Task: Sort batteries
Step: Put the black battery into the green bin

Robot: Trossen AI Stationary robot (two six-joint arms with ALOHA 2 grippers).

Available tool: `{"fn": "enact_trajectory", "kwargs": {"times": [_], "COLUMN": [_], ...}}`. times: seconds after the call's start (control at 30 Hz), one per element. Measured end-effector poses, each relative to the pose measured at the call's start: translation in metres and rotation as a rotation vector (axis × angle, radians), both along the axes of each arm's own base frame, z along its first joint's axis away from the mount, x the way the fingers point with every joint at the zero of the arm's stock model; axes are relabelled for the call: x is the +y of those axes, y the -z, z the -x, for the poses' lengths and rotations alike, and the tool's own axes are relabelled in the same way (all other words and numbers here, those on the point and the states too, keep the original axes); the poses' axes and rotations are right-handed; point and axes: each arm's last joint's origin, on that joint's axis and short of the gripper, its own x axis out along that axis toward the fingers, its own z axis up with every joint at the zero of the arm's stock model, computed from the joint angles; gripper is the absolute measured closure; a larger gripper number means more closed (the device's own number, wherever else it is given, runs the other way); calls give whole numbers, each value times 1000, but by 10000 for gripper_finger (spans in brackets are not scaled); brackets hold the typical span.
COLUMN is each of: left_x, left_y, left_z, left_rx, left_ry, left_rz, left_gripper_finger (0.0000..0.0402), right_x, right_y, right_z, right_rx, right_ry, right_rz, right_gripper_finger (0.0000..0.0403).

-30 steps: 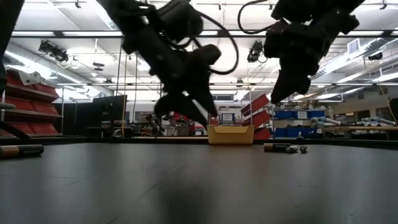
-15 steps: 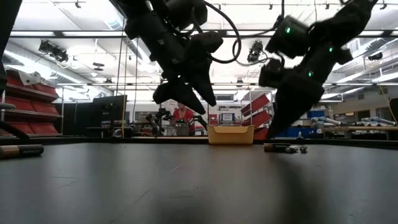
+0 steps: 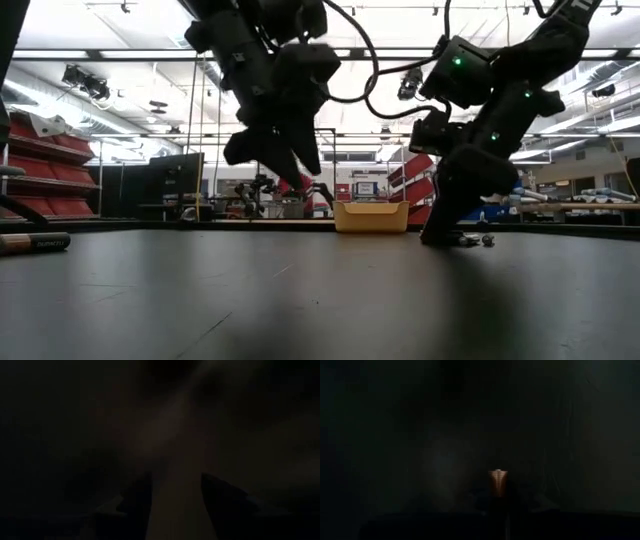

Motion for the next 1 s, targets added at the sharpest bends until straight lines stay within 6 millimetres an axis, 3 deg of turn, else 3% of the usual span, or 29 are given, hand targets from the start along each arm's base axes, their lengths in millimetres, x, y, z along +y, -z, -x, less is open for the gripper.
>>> {"fn": "enact_trajectory", "kwargs": {"times": [0.2,0.27,0.5,0.73,1.0], "left_x": [1,2,-8,-8,-13], "left_y": [-19,-28,-78,-85,-85], "left_z": [2,6,25,40,39], "left_rx": [-90,-109,-306,-262,-279], "left_ry": [-6,-23,-168,-180,-155], "left_rz": [-10,-33,-174,-207,-175], "left_gripper_finger": [218,220,241,246,246], "right_x": [-2,-4,-17,-23,-15], "right_y": [-6,-14,-35,-38,-39], "right_z": [-6,-11,-24,-20,-9], "right_rx": [-87,-177,-430,-417,-298], "right_ry": [37,55,146,56,-105], "right_rz": [-24,-39,-76,-212,-140], "right_gripper_finger": [380,401,398,401,330]}}
